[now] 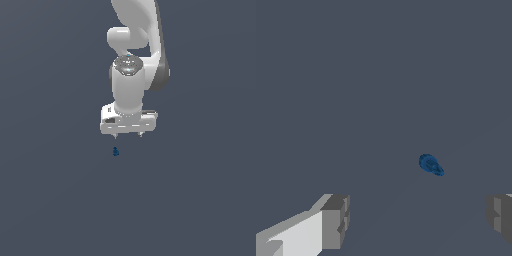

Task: Pick up the object and move it to a goal position.

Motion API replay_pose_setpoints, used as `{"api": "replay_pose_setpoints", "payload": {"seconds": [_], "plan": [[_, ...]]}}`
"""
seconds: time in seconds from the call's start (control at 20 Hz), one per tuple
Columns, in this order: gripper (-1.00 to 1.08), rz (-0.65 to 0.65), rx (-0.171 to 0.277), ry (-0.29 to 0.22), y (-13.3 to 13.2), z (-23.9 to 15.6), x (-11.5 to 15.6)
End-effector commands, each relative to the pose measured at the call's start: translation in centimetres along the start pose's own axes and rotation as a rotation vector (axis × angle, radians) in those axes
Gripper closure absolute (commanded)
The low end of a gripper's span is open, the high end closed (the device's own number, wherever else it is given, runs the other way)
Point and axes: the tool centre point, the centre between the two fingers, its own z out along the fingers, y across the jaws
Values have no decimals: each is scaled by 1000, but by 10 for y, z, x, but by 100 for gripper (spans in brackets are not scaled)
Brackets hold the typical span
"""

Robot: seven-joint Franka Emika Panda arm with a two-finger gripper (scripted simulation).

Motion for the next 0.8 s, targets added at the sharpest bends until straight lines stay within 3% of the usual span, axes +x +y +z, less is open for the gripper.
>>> {"api": "replay_pose_setpoints", "payload": {"seconds": [0.0, 0.75], "plan": [[-92, -34, -1, -1, 3, 3, 0], [-92, -374, -5, -7, 25, 33, -4]]}}
